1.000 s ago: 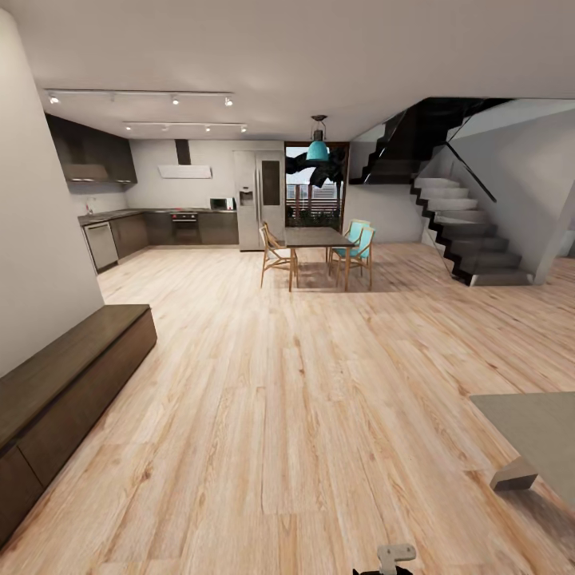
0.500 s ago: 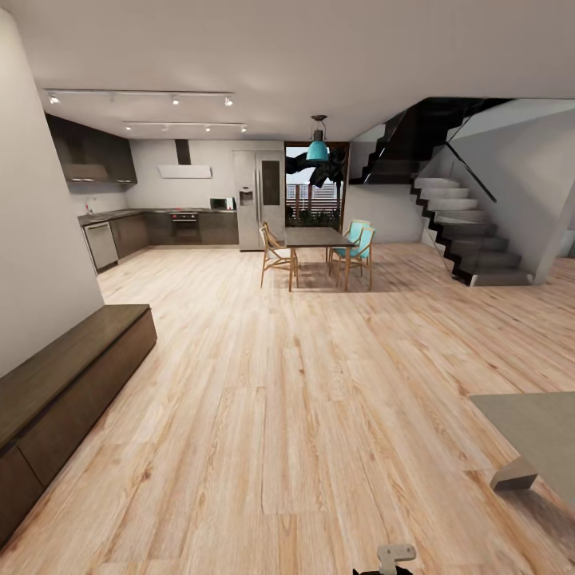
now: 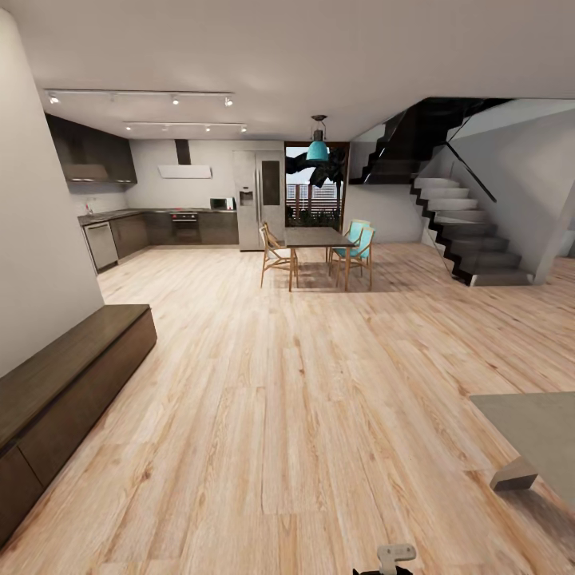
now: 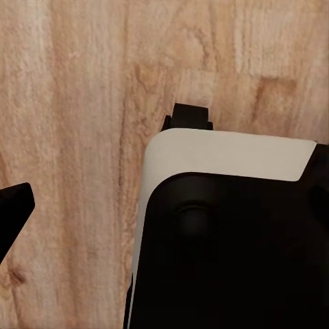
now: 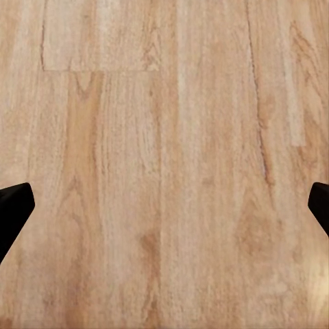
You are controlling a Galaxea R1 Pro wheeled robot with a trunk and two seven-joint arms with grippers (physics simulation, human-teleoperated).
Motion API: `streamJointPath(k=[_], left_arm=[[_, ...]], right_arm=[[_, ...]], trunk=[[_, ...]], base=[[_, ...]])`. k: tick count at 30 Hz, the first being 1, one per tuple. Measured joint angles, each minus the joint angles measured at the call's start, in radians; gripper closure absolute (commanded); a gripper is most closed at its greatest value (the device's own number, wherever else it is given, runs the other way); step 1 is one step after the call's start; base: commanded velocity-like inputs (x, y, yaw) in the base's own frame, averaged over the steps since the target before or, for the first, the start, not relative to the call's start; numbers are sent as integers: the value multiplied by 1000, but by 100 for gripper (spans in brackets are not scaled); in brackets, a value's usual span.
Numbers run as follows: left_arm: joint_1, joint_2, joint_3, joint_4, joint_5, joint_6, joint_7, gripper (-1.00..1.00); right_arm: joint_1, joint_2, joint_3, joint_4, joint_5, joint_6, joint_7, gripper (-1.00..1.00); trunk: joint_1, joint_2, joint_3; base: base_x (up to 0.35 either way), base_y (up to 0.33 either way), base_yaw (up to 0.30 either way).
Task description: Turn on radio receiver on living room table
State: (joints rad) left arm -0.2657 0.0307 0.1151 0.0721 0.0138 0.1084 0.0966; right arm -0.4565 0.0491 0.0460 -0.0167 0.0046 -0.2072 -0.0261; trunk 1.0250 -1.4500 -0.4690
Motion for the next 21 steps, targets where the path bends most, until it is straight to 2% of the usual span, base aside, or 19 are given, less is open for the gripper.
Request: streamJointPath(k=[21], left_arm=[[0,0,0,0,0,0,0,-100]], right_arm=[[0,0,0,0,0,0,0,-100]], trunk=[[0,0,0]], base=[[0,0,0]])
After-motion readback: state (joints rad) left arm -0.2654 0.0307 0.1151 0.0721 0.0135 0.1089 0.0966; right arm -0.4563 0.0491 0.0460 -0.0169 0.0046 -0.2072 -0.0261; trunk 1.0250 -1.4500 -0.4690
